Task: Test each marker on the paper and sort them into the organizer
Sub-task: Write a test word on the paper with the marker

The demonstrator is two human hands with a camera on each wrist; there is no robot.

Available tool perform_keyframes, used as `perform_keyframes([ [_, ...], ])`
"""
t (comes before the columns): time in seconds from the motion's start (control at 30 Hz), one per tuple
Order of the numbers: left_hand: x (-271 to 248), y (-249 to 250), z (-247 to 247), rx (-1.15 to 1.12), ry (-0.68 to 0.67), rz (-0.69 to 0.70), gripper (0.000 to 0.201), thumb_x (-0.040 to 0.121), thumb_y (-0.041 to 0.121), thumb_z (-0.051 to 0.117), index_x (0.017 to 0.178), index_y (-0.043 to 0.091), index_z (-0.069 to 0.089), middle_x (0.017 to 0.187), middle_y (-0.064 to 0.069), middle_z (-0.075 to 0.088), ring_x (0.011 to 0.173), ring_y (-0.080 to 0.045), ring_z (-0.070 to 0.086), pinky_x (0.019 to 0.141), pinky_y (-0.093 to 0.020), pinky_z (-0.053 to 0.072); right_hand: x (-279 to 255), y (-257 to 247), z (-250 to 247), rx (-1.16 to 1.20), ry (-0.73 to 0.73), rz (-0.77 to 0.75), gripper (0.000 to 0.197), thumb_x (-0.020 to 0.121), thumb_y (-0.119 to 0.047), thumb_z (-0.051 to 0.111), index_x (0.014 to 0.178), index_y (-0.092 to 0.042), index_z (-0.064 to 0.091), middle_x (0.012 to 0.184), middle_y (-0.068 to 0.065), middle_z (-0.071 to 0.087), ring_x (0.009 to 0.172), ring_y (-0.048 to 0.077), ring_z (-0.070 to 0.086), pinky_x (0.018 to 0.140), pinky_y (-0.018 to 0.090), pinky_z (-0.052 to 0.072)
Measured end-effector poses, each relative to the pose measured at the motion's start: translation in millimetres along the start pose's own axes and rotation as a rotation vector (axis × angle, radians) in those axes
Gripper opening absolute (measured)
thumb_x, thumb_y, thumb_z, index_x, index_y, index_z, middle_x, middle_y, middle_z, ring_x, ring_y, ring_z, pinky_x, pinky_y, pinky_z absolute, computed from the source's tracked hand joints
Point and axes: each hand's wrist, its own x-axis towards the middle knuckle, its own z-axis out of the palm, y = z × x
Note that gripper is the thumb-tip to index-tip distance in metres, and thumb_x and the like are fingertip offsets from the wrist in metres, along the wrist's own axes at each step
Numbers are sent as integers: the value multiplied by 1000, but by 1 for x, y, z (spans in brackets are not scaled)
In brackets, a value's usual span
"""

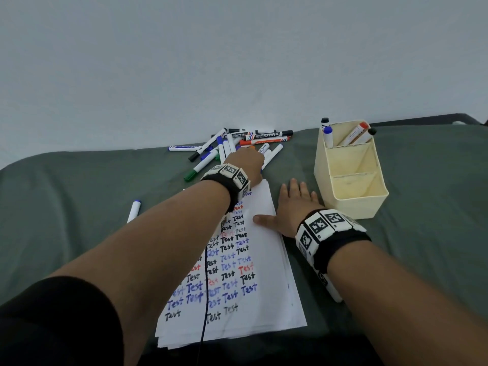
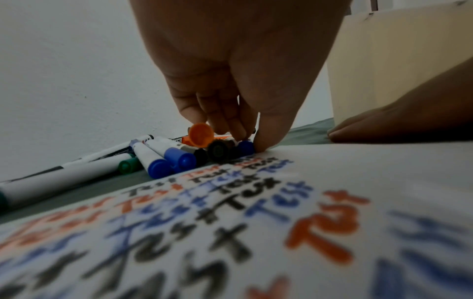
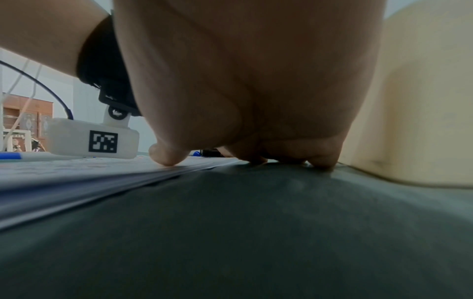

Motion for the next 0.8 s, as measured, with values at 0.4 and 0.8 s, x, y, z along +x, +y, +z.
perform_keyframes([
  [0.4,-15,-16,-5,-236,115,26,32,89,16,59,119,17,71,113,-5,63,104,-22,58,80,-29,46,-2,-1,-2,15,-9,-12,121,82,-88,40,161,-10,-7,169,14,-15,156,32,-13,126,52,2],
  [0.8,-108,-62,-21,-430,364,176,29,87,13,70,116,15,73,79,19,53,72,-2,53,69,-12,39,-13,-2,-20,126,521,-221,84,92,-49,66,156,-25,16,168,9,4,154,33,14,120,55,27],
])
